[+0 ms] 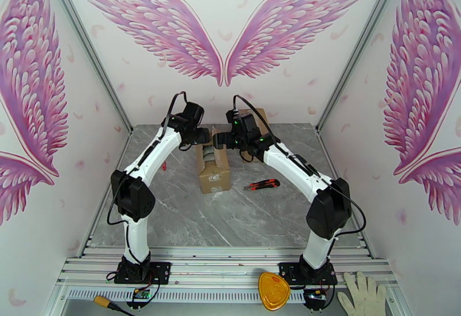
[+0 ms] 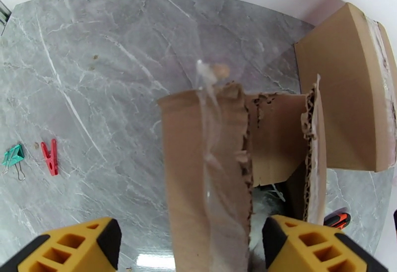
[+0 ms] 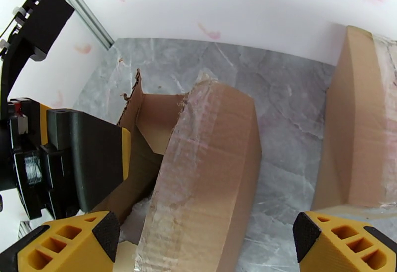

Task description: Unpack the express box

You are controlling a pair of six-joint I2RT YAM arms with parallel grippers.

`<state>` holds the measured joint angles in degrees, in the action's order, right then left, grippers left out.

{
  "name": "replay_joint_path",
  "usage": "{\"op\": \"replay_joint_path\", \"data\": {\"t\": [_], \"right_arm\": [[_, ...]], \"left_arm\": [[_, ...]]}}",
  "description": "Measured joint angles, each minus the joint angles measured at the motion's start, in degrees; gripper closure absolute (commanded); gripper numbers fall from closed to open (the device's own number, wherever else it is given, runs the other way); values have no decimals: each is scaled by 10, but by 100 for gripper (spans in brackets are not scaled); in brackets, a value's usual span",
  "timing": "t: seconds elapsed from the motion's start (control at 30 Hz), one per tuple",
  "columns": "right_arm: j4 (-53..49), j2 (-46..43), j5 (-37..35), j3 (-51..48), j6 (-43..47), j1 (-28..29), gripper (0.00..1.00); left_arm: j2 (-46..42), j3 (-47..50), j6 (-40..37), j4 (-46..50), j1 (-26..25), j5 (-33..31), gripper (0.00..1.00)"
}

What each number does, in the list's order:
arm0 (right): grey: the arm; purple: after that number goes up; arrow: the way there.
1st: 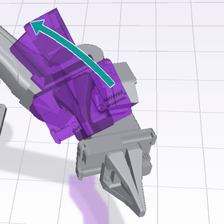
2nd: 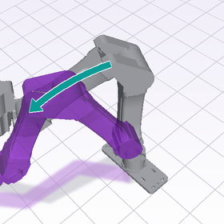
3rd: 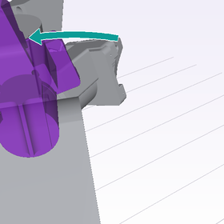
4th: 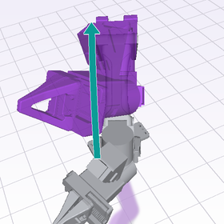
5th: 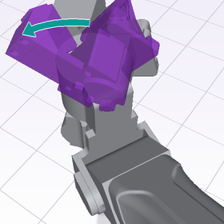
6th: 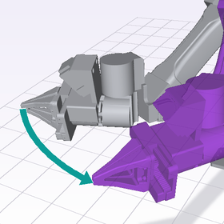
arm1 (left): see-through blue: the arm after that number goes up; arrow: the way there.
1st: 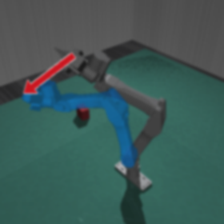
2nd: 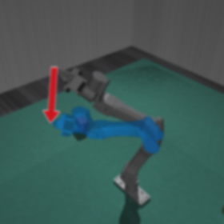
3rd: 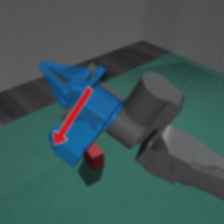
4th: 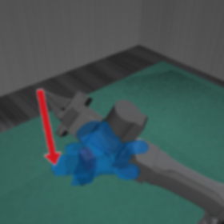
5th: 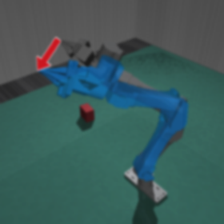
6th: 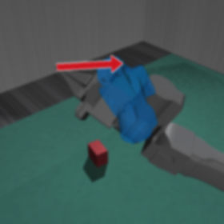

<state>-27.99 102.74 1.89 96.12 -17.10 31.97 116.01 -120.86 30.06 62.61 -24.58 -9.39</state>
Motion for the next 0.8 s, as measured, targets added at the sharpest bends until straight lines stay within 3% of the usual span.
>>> {"op": "replay_joint_path", "data": {"t": [0.13, 0.33, 0.5, 0.8], "right_arm": [[10, -5, -2, -13, 0, -1, 2], [12, -6, -5, -25, 0, -2, 1], [7, -6, -23, -25, 2, -2, 2], [-30, -6, -48, -14, 9, -2, 3]], "left_arm": [[19, -37, -1, 20, -3, -8, 25], [48, -67, -12, 46, -9, -9, 41], [54, -69, -28, 58, -8, -4, 62], [54, -70, -53, 61, 2, 17, 86]]}}
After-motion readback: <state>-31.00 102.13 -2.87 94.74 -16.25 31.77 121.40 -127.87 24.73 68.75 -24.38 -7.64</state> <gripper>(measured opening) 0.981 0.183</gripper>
